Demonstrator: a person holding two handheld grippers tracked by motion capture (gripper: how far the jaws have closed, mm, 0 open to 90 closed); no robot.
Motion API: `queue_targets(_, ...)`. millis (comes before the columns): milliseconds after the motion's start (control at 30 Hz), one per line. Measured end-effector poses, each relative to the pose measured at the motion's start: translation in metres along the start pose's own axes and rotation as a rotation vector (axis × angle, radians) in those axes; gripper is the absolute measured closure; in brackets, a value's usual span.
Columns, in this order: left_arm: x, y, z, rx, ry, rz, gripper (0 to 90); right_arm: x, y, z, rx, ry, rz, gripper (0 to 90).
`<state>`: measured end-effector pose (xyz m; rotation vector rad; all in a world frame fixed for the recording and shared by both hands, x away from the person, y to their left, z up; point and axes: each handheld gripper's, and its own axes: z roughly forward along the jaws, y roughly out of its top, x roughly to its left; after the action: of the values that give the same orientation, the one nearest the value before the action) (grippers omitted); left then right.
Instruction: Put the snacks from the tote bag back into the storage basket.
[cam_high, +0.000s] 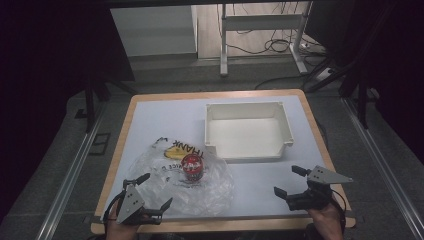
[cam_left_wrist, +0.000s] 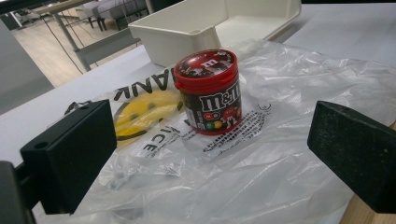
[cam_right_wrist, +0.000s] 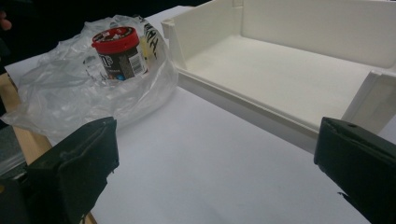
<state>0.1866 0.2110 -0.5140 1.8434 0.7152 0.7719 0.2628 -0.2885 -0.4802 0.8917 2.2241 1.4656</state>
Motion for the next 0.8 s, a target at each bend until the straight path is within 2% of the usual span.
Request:
queue_targets(633, -0.0001, -0.0001, 0.0001, 0.000, -0.001, 0.002, 1.3, 0.0049, 0.0012, 0.0033, -0.005, 0.007, -0.042, 0.0)
queue_targets(800, -0.0002, -0.0002, 0.0004, 0.001, -0.001, 0.002, 1.3, 0.0069, 0.0028, 0.0053, -0.029, 0.005, -0.047, 0.1)
